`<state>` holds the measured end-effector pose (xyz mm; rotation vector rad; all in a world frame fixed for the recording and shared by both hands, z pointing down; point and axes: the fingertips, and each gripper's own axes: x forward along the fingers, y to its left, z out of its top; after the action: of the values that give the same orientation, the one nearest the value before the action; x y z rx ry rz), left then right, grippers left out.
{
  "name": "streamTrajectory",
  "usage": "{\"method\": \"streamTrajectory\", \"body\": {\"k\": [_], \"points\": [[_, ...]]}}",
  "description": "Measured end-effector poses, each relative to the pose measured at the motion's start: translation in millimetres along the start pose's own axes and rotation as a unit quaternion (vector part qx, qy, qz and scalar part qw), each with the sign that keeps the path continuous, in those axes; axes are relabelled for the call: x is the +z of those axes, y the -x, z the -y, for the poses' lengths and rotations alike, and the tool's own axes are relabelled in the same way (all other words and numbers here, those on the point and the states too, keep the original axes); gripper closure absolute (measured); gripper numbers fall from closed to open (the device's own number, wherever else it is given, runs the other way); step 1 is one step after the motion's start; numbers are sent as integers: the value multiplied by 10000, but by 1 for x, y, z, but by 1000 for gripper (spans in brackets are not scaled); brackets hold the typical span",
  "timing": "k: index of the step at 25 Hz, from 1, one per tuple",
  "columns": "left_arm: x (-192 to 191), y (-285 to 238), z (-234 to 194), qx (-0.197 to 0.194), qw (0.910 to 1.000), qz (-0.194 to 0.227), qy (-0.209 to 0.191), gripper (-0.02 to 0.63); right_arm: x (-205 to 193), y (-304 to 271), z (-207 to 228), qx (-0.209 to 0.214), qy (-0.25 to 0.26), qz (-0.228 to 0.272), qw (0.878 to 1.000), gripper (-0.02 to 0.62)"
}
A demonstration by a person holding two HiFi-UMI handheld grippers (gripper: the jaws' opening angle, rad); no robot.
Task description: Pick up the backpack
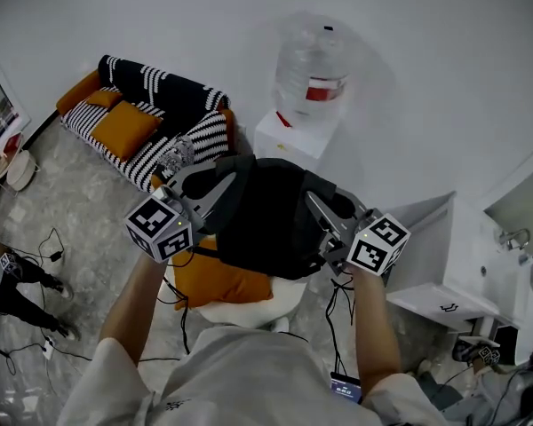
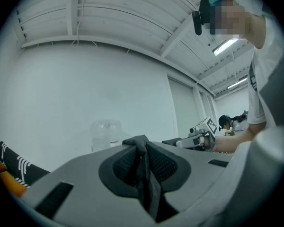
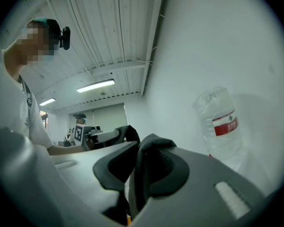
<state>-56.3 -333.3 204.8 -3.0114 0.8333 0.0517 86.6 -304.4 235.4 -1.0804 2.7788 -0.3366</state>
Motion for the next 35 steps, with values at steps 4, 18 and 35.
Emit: {"method": "streamTrajectory", "body": {"k": [4,18,35], "points": [[7,-6,-1,-12,10000,73,-34,565,14,-1,9,39,165,11,9999,535],[-13,-16,-2,134,9999,-31,34,563,6,-3,33,10,45,-121,9999,541],[-20,-3,11,99,9999,-56,101,563,2,1,27,58,62,-129,9999,543]]}}
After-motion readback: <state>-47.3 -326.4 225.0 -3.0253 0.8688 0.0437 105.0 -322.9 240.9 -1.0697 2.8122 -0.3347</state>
